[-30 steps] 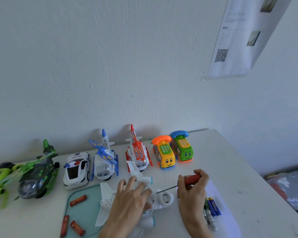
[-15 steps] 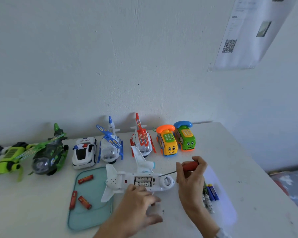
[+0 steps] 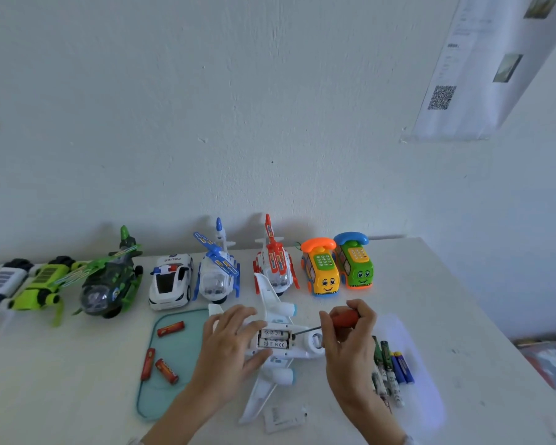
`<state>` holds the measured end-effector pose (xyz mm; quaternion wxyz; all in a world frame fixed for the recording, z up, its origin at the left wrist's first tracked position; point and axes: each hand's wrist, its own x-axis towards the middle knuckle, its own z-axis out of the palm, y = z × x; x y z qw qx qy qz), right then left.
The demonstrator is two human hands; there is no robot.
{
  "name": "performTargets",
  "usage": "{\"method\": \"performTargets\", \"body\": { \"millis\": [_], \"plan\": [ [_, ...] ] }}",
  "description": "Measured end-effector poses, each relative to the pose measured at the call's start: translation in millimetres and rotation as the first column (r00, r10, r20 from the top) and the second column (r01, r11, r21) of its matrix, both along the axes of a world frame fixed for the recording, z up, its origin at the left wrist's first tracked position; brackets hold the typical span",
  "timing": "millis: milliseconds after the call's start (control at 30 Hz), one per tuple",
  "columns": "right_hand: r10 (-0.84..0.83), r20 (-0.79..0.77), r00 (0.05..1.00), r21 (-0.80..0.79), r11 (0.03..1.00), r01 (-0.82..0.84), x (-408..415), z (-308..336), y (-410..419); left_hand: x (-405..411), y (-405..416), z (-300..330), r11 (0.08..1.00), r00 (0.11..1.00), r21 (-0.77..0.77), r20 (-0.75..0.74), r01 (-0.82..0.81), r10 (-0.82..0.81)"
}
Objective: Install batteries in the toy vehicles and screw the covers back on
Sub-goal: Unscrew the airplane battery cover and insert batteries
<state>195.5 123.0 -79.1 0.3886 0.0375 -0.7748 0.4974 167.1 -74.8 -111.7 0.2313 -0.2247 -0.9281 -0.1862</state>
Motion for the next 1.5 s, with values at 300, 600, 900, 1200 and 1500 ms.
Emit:
{"method": "performTargets", "body": {
  "millis": [300, 600, 900, 1200, 1500],
  "plan": [
    [0.051, 0.072, 0.996, 0.009, 0.999, -0.052, -5, -5, -8, -10, 11, -9, 1.0, 0.999, 0.001, 0.031, 0.013, -0.013],
    [0.06, 0.441, 0.895, -0.528, 0.824, 0.204, -18, 7, 7, -11, 23, -5, 0.998, 0.994, 0.049, 0.101, 0.045, -0.05],
    [0.17, 0.507, 0.845, -0.638, 0.734, 0.235, -27, 23, 22, -18, -11, -1, 0.996, 0.99, -0.077, 0.137, 0.051, -0.04],
    [-0.032, 0.741, 0.671, 0.424, 0.798, -0.429, -12, 20, -27, -16, -27, -5, 0.997, 0.947, 0.006, 0.313, 0.076, -0.074],
    [-0.162, 0.776, 0.609, 0.568, 0.598, -0.565, -23, 25, -37, -9, -26, 11, 0.997, 0.871, -0.056, 0.49, 0.057, -0.022]
  ]
}}
